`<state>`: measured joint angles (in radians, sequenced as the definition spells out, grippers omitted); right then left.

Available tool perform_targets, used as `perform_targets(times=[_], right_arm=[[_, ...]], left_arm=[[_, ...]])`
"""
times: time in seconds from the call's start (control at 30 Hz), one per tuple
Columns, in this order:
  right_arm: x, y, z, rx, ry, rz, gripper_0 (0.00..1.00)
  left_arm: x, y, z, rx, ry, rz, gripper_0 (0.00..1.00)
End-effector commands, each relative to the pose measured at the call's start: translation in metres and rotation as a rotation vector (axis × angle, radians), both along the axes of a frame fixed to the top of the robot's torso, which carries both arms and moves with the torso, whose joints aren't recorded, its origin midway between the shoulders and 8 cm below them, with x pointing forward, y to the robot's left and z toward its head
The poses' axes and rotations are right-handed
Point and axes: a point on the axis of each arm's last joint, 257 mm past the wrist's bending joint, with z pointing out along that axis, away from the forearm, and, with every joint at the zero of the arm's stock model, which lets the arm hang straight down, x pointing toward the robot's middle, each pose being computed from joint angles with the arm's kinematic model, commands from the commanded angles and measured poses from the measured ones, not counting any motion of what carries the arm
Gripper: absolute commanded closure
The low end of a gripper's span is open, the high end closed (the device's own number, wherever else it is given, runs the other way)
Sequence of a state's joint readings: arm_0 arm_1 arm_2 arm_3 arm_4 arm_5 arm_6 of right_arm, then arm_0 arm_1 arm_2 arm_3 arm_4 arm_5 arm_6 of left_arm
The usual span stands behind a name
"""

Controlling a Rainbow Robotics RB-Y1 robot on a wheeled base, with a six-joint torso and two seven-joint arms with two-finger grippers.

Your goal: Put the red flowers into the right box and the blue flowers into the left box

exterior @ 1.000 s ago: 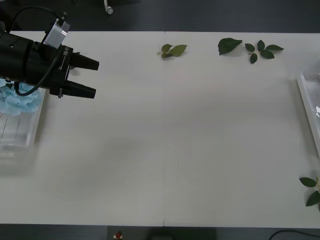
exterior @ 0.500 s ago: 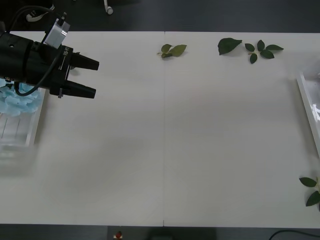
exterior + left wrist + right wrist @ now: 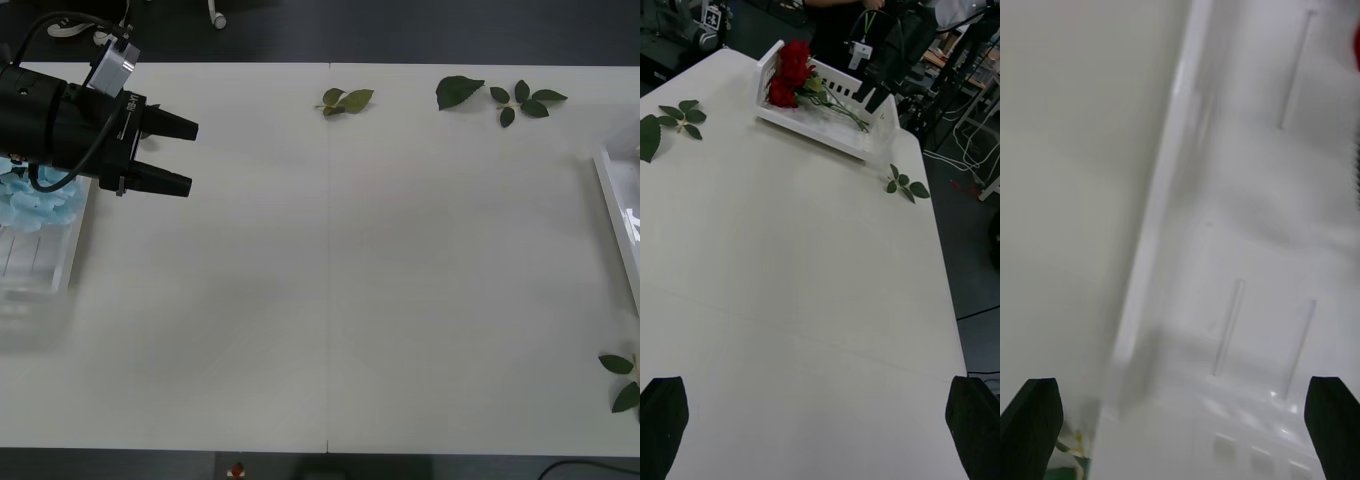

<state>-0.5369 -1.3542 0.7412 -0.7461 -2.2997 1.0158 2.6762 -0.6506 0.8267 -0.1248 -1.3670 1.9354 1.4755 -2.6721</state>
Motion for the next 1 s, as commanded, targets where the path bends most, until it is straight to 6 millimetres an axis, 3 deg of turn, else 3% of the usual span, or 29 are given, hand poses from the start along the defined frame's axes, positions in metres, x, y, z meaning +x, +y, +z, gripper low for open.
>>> perform_targets(times=[0.03, 0.47, 0.63, 0.83, 1.0], right_arm=[[0.019, 0.045, 0.044, 0.076, -0.082, 0.106, 0.06], [0.047, 0.217, 0.130, 0.444, -0.264, 0.357, 0.06], [0.053, 0.291, 0.148, 0.498, -0.338, 0.486, 0.06], [0.055, 0.366, 0.167, 0.533, -0.392, 0.644, 0.06], [0.049, 0.414, 0.177, 0.540, -0.410, 0.772, 0.06]], left_arm=[[0.005, 0.010, 0.024, 0.032, -0.092, -0.008, 0.00], [0.005, 0.010, 0.024, 0.032, -0.092, -0.008, 0.00], [0.005, 0.010, 0.024, 0.032, -0.092, -0.008, 0.00], [0.005, 0.010, 0.024, 0.032, -0.092, -0.008, 0.00], [0.005, 0.010, 0.024, 0.032, -0.092, -0.008, 0.00]])
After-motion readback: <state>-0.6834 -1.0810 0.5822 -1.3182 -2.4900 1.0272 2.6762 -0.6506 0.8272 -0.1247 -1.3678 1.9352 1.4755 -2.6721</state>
